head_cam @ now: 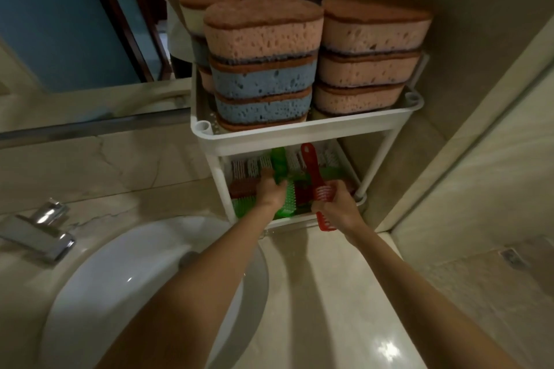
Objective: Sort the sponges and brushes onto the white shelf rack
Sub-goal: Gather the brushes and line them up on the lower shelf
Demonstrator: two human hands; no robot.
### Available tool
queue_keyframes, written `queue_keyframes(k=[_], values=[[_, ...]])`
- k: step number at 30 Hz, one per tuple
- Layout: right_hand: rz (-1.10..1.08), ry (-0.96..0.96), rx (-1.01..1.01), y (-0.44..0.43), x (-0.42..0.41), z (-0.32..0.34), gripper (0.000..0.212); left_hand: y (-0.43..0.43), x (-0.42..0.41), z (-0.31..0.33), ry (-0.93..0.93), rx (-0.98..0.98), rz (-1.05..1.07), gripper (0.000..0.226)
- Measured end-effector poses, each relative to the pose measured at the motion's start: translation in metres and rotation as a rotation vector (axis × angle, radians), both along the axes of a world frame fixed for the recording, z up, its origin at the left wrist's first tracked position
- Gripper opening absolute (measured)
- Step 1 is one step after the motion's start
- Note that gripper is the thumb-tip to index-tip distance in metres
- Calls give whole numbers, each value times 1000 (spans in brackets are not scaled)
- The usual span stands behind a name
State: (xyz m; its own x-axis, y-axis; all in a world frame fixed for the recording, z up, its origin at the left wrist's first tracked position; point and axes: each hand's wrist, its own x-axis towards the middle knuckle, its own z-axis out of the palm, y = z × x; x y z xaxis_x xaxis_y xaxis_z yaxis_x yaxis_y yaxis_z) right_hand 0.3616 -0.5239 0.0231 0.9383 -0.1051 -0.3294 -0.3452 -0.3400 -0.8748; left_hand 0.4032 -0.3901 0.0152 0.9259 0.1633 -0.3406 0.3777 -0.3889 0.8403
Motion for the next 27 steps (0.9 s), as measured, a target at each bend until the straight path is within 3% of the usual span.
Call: queue_keyframes(k=[11,20,27], values=[[-10,17,-39,2,9,-1,55,2,6,-9,2,142,-156,45],[-8,23,-52,6,11,-3,55,6,7,-11,-89,555,-310,27],[40,-27,-198,9,18,0,56,9,5,-14,-106,541,-367,24]])
